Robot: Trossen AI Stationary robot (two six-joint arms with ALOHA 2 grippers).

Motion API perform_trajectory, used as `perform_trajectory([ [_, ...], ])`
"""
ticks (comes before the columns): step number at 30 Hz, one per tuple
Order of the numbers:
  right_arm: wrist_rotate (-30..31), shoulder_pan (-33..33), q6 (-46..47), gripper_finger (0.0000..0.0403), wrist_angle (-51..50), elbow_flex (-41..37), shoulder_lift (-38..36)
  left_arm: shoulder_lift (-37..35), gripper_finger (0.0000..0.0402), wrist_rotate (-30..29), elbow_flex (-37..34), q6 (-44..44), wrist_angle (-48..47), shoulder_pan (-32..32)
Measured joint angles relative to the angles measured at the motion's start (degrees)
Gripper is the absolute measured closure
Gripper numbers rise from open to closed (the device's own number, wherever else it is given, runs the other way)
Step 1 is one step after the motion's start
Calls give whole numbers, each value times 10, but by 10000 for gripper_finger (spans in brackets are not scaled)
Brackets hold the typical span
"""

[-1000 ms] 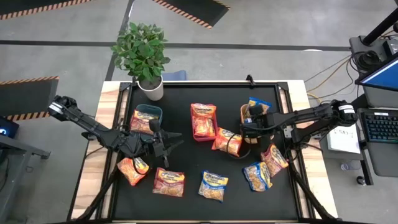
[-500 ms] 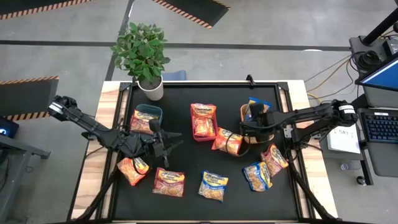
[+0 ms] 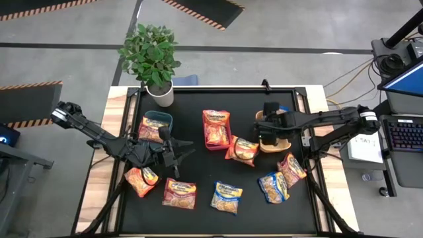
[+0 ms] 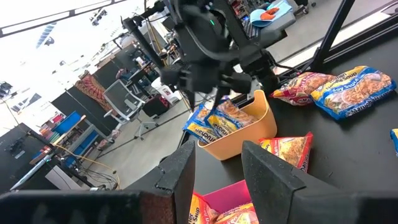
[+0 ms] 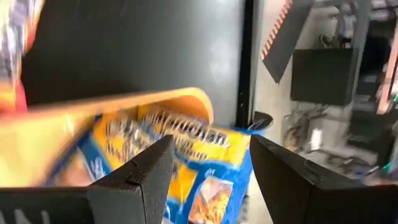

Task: Sort Maruchan noodles
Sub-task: Put the orange noodle pack into the red bin

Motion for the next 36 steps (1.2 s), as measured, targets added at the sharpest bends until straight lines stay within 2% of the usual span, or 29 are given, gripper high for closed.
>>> perform_trajectory([
  [4,-12,0,130,202,1,60,0,0,286,0,0,0,0,1],
  [9,-114,5,270,202,37,108,0,0,286,0,0,0,0,3],
  [14,-215,29,386,205,122,98,1,0,286,0,0,0,0,8],
  [20,-292,72,515,211,135,73,23,0,286,0,0,-5,0,9],
  [24,-299,112,547,211,136,63,47,0,286,0,0,-31,0,9],
  [27,-294,134,546,211,136,62,71,0,286,10,0,-93,-3,9],
  [32,-293,139,492,211,138,62,111,15,286,142,-3,-191,-28,8],
  [36,-287,139,440,211,141,62,128,41,286,163,-3,-209,15,8],
])
